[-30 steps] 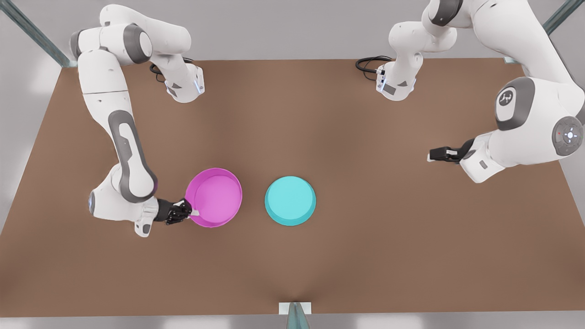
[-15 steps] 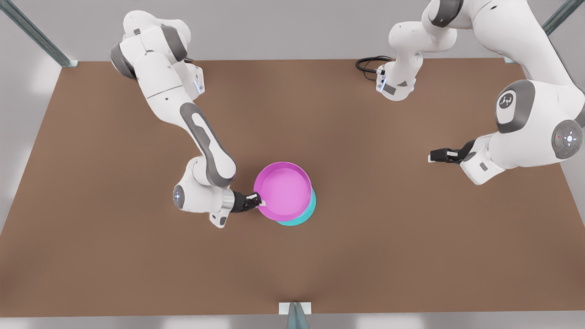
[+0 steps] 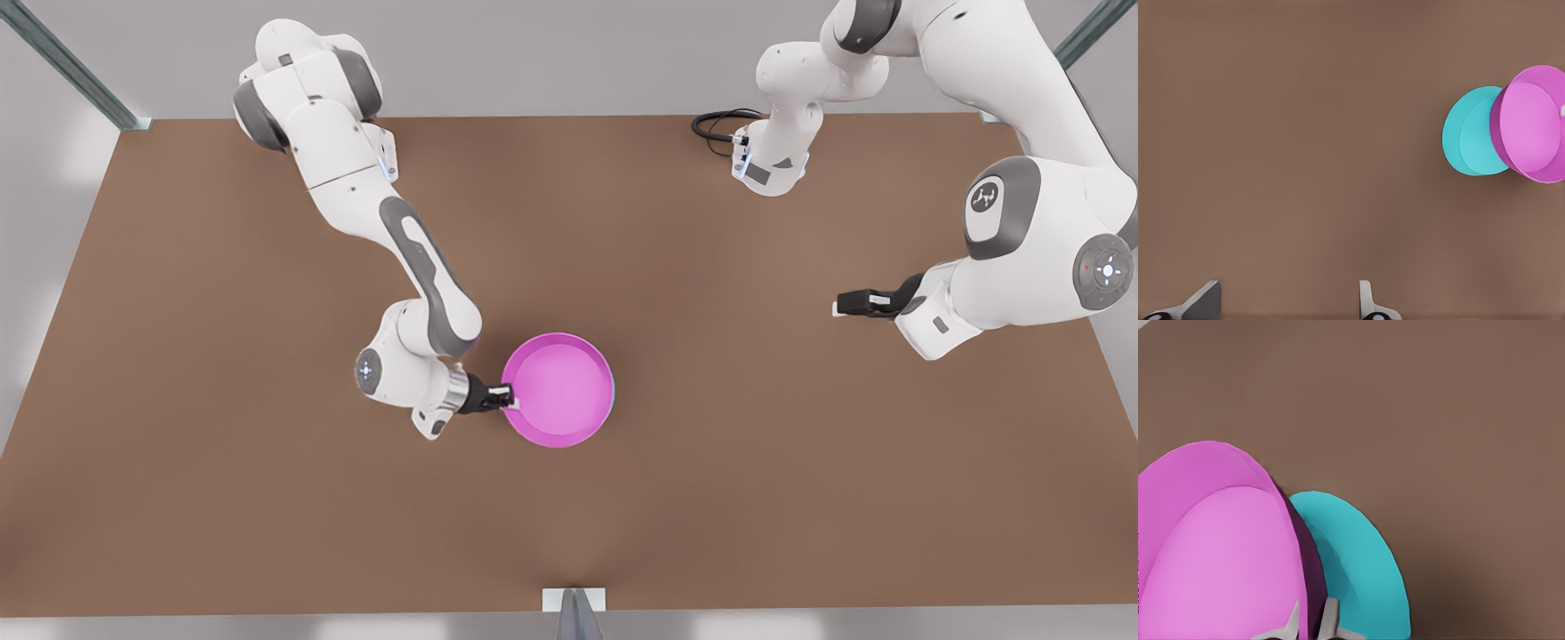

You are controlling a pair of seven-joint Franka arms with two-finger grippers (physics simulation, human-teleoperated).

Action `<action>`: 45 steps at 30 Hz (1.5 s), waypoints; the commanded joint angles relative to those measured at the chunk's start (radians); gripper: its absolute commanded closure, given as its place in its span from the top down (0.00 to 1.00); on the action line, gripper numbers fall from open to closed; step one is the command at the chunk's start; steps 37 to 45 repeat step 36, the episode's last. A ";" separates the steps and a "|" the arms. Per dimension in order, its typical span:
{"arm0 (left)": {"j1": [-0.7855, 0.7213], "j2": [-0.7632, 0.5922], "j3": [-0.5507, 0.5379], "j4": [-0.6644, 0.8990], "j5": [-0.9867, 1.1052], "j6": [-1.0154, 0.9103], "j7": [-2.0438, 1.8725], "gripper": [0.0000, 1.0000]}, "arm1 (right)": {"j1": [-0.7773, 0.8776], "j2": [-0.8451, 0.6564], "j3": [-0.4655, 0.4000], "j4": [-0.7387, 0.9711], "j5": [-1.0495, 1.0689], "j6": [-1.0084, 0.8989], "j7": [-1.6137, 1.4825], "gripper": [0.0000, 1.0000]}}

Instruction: Flip the blue plate over with the left arm, and stack the pink plate on top of the blue plate with the right arm

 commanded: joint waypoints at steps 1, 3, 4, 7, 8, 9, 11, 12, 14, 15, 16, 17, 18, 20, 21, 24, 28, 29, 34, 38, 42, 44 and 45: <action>0.000 -0.001 0.000 0.000 0.000 0.002 -0.003 1.00 | 0.016 -0.002 -0.001 -0.005 -0.009 0.023 0.171 0.21; 0.000 -0.001 0.000 -0.001 0.000 0.000 -0.001 1.00 | 0.023 -0.002 -0.017 -0.011 -0.009 0.025 0.171 0.21; 0.000 0.004 0.000 0.000 0.000 0.000 -0.003 1.00 | 0.023 -0.002 -0.015 -0.013 -0.009 0.029 0.171 0.21; 0.000 0.005 0.000 0.000 0.000 0.000 -0.003 1.00 | 0.025 -0.006 -0.015 -0.021 -0.009 0.035 0.169 0.21; 0.000 0.005 0.000 0.000 0.000 0.002 -0.001 1.00 | 0.025 -0.009 -0.015 -0.022 -0.011 0.035 0.168 0.21; 0.000 0.005 0.000 0.000 0.000 0.003 -0.001 1.00 | 0.025 -0.011 -0.015 -0.027 -0.011 0.034 0.168 0.21; 0.000 0.005 0.000 0.000 0.000 0.003 -0.001 1.00 | 0.028 -0.015 -0.014 -0.045 -0.009 0.058 0.169 1.00; 0.000 0.005 0.000 0.000 0.001 0.005 -0.001 1.00 | 0.029 -0.017 -0.014 -0.051 -0.009 0.063 0.161 1.00; 0.001 0.005 0.000 0.000 0.000 0.005 -0.003 1.00 | 0.036 -0.031 -0.014 -0.067 -0.009 0.064 0.155 1.00; 0.002 0.005 0.000 0.002 0.000 0.005 -0.003 1.00 | 0.036 -0.041 -0.014 -0.076 -0.009 0.063 0.134 1.00; 0.002 0.005 0.000 0.002 0.000 0.006 -0.001 1.00 | 0.034 -0.054 -0.014 -0.090 -0.009 0.061 0.126 1.00; 0.000 0.008 0.001 0.002 0.000 0.006 -0.001 1.00 | 0.028 -0.066 -0.014 -0.099 -0.009 0.057 0.118 1.00; 0.002 0.010 0.000 0.002 0.000 0.006 -0.001 1.00 | 0.010 -0.087 -0.015 -0.099 -0.009 0.046 0.122 1.00; 0.000 0.010 0.001 0.002 0.000 0.006 -0.001 1.00 | -0.063 -0.153 -0.038 -0.105 -0.015 -0.018 0.125 1.00; 0.000 0.010 0.000 0.002 0.000 0.006 -0.001 1.00 | -0.050 -0.205 -0.155 -0.120 -0.038 -0.116 0.126 1.00; 0.000 0.010 0.001 0.002 0.002 0.003 0.010 1.00 | -0.075 -0.216 -0.439 0.153 -0.627 -0.742 0.112 1.00; -0.002 0.008 -0.002 0.002 0.080 -0.001 0.017 1.00 | -0.199 -0.317 -0.420 0.561 -0.851 -1.270 0.039 1.00; -0.002 0.008 -0.002 0.002 0.080 0.000 0.016 1.00 | -0.328 -0.414 -0.256 0.524 -0.874 -1.269 0.043 1.00; -0.003 0.008 -0.003 0.002 0.080 0.000 0.013 1.00 | -0.454 -0.620 -0.050 0.245 -0.954 -1.123 0.129 1.00; -0.003 0.008 -0.003 0.002 0.080 0.000 0.011 1.00 | -0.455 -0.620 -0.040 0.245 -0.956 -1.123 0.137 1.00; -0.003 0.008 -0.003 0.002 0.080 0.000 0.011 1.00 | -0.455 -0.620 -0.040 0.245 -0.956 -1.123 0.137 1.00; -0.003 0.008 -0.003 0.002 0.080 0.000 0.011 1.00 | -0.455 -0.620 -0.040 0.245 -0.956 -1.123 0.137 1.00; -0.003 0.008 -0.003 0.002 0.080 0.000 0.011 1.00 | -0.455 -0.620 -0.040 0.245 -0.956 -1.123 0.137 1.00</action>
